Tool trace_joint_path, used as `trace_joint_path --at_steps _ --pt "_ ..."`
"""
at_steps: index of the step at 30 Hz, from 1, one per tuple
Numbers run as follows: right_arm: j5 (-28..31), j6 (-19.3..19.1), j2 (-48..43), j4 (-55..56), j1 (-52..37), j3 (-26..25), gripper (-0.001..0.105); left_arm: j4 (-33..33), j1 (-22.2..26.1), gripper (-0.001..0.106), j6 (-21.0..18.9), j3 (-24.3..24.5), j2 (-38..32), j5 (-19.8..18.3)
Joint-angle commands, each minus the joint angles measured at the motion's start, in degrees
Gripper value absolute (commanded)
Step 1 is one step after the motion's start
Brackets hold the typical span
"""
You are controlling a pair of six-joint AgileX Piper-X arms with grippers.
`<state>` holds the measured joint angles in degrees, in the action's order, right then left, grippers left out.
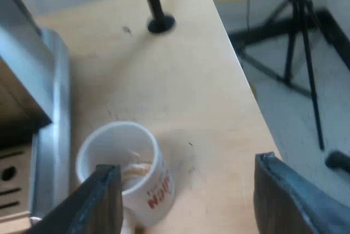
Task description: Remove mug from coffee machine
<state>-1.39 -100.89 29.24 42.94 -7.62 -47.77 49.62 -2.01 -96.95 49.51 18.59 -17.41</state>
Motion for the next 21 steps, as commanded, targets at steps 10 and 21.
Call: trace_joint_path --at_steps 10,21 --pt "-3.29 -0.40 -20.53 4.18 -0.05 5.43 0.055 7.97 0.01 0.077 -2.16 0.43 -12.17 1.44" --pt "-3.36 -0.57 -32.21 12.84 -0.05 10.86 0.055 21.74 0.01 0.077 -1.79 1.49 -21.64 7.61"
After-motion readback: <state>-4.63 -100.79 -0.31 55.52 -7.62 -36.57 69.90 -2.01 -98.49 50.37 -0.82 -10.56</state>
